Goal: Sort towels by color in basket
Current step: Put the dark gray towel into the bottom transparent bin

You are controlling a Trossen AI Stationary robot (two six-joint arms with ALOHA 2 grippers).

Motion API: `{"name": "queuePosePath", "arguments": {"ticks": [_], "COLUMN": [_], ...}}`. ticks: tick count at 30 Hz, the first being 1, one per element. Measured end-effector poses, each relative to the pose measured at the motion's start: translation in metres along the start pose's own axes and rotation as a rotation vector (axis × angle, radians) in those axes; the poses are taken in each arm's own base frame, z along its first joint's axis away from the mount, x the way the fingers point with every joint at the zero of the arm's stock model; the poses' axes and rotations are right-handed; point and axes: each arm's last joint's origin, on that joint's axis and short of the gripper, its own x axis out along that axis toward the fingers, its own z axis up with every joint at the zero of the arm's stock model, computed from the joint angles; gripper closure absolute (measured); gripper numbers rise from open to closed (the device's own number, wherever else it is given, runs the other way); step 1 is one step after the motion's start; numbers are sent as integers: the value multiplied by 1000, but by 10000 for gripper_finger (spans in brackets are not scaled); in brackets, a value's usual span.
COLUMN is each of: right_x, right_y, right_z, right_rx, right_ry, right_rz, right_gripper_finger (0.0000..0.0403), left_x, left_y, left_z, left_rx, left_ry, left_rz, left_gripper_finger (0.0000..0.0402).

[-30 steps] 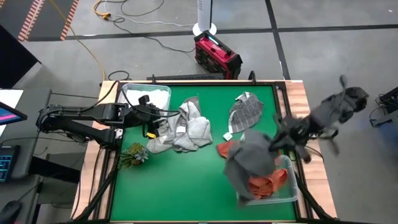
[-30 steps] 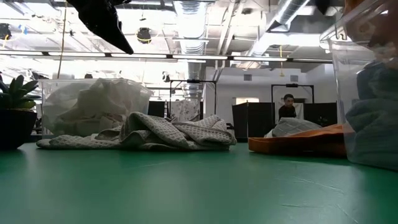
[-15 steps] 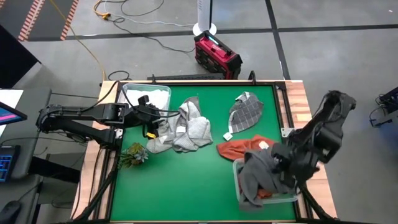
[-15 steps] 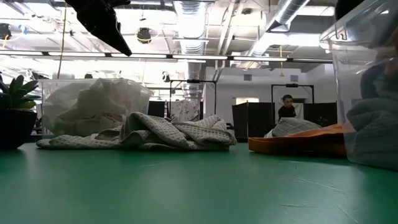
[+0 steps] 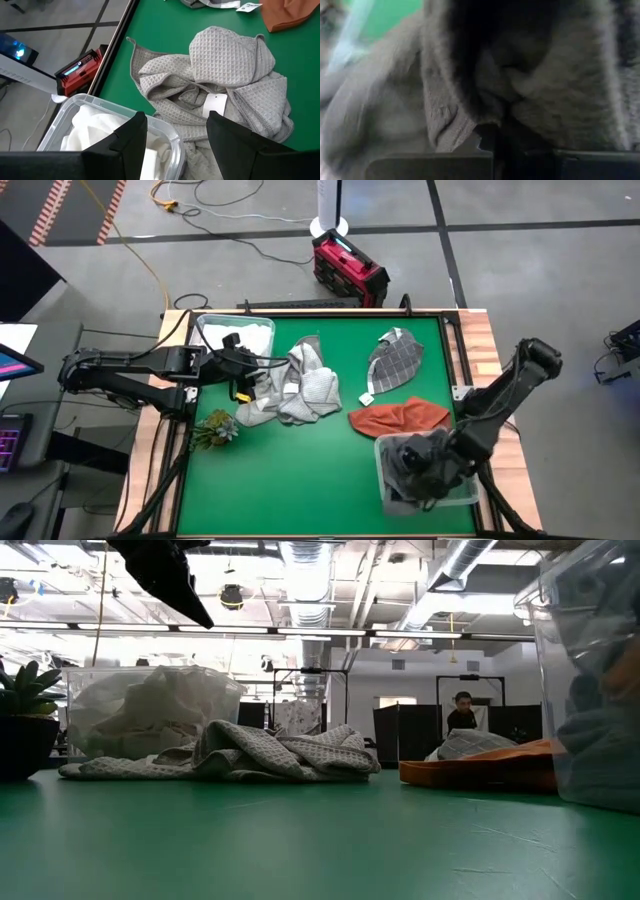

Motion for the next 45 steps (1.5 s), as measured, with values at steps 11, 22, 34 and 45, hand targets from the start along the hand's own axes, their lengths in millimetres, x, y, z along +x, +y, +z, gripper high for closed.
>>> {"name": "queuePosePath", "arguments": {"ticks": [11,22,34,45], "right_x": [58,34,-57,-6], "right_y": [3,17,18,36], "right_z": [13,21,37,23], "right_rx": [115,79,74,-599], "right_ry": [24,147,53,-84], "right_rz": [-165,-37,46,-209], "right_gripper_finger": [335,179,155,155], "left_x": [0,0,0,0], "left_y": [0,0,0,0], "left_z": [0,-1,-3,-4], "left_rx": [22,51,53,32], "left_ry": [3,9,30,42], "left_rz": [0,-1,-3,-3], "left_gripper_finger": [205,205,205,205]}}
